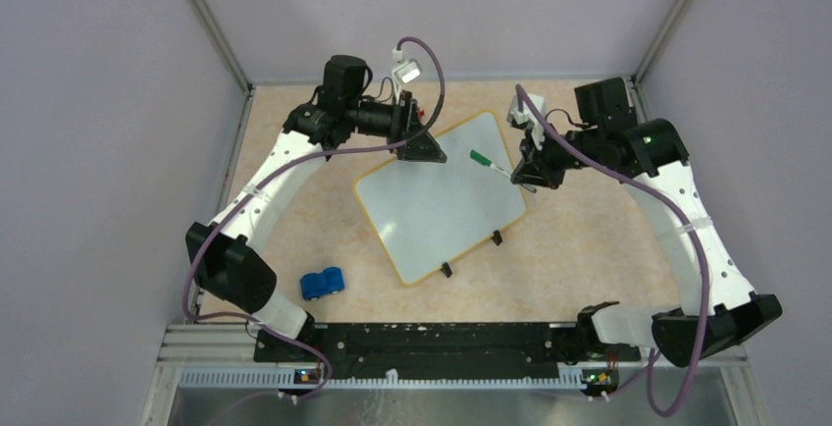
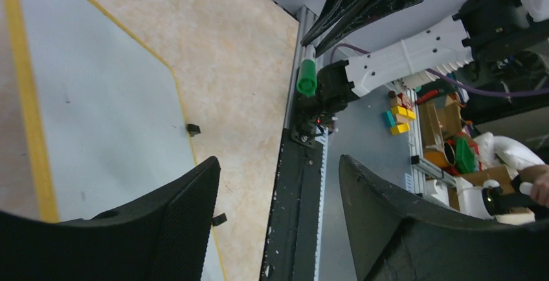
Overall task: Write a sentence on the whiteboard
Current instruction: Pass from the right arm to the left
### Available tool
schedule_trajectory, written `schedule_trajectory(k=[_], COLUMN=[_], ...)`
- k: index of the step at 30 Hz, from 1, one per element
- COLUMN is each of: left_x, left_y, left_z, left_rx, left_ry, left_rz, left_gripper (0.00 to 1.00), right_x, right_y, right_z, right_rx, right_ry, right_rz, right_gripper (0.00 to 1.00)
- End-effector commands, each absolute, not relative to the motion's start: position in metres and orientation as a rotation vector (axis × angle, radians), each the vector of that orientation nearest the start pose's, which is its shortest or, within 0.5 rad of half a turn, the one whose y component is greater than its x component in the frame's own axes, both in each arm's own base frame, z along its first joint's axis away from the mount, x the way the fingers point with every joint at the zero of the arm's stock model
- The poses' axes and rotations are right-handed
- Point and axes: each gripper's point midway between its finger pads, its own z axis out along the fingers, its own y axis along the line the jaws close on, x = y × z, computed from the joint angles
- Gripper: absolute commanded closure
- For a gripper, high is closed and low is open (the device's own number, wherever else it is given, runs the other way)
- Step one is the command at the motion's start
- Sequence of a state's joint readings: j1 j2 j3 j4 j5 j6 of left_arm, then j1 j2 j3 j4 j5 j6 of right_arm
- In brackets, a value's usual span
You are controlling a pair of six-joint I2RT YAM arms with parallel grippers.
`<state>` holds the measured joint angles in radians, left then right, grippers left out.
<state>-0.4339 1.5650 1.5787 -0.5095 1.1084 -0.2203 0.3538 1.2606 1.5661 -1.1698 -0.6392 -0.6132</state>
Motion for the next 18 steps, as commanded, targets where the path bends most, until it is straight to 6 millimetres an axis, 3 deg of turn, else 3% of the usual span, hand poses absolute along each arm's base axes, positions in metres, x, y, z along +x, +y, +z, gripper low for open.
schedule_trajectory(k=[1,5,9,18], left_x=[0.240,0.220,0.205,0.190], left_y=[-0.316,-0.324,-0.325,-0.320], left_z=[0.345,0.340,0.339,0.348], left_rx=[1.026,1.075,1.103,1.137], left_ry=[1.802,1.795,1.781,1.733], left_rz=[-1.658,-1.737,-1.798,-1.901], left_gripper=[0.34,0.51,0.53,0.56], right_x=[0.208,0.199,0.196,0.202], right_y=[0.193,0.206,0.214,0.214], right_z=[0.322,0.328,0.331,0.317], right_rx=[-1.400,-1.438,-1.460,-1.496], right_ry=[1.808,1.783,1.765,1.794], right_rz=[0.594,0.610,0.631,0.554], right_gripper=[1.00,1.00,1.00,1.00])
